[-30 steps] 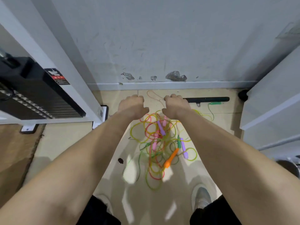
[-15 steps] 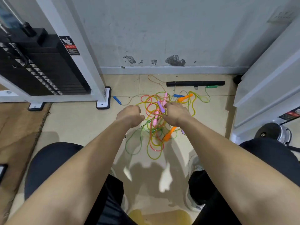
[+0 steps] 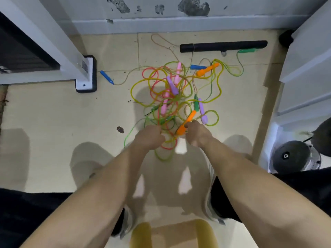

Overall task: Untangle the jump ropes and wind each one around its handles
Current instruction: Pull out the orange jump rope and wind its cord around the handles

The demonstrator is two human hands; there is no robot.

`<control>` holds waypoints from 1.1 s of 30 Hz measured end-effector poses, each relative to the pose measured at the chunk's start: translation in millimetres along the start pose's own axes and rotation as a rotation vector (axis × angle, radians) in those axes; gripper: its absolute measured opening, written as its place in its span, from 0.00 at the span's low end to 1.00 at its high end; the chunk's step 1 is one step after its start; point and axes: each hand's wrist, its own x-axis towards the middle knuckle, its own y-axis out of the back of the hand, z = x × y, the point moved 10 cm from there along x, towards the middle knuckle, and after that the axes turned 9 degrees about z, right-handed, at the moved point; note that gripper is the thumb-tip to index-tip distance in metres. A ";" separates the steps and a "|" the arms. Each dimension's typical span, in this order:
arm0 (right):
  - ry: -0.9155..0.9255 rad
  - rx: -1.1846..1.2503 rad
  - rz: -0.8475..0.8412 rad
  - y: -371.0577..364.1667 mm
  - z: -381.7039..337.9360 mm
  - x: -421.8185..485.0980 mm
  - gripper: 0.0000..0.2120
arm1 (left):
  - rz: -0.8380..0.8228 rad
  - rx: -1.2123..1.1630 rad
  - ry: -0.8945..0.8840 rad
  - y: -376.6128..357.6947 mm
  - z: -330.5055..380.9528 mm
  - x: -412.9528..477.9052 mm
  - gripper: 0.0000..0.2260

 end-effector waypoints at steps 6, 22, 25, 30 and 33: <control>0.125 -0.056 0.021 -34.1 9.8 59.8 0.24 | -0.021 -0.069 0.015 -59.7 10.5 58.2 0.08; 0.173 0.066 0.020 -34.7 12.5 64.4 0.10 | -0.010 -0.128 0.040 -97.1 0.0 68.1 0.21; 0.068 0.489 -0.160 -26.1 7.5 30.1 0.14 | 0.089 -0.087 -0.004 -68.5 4.6 47.1 0.07; -0.203 0.906 -0.306 -10.3 2.6 -23.1 0.18 | 0.202 -0.100 0.008 -11.1 -2.9 6.2 0.11; -0.153 1.007 -0.328 15.7 -24.6 -52.4 0.18 | 0.252 -0.172 -0.056 24.7 1.6 -16.2 0.08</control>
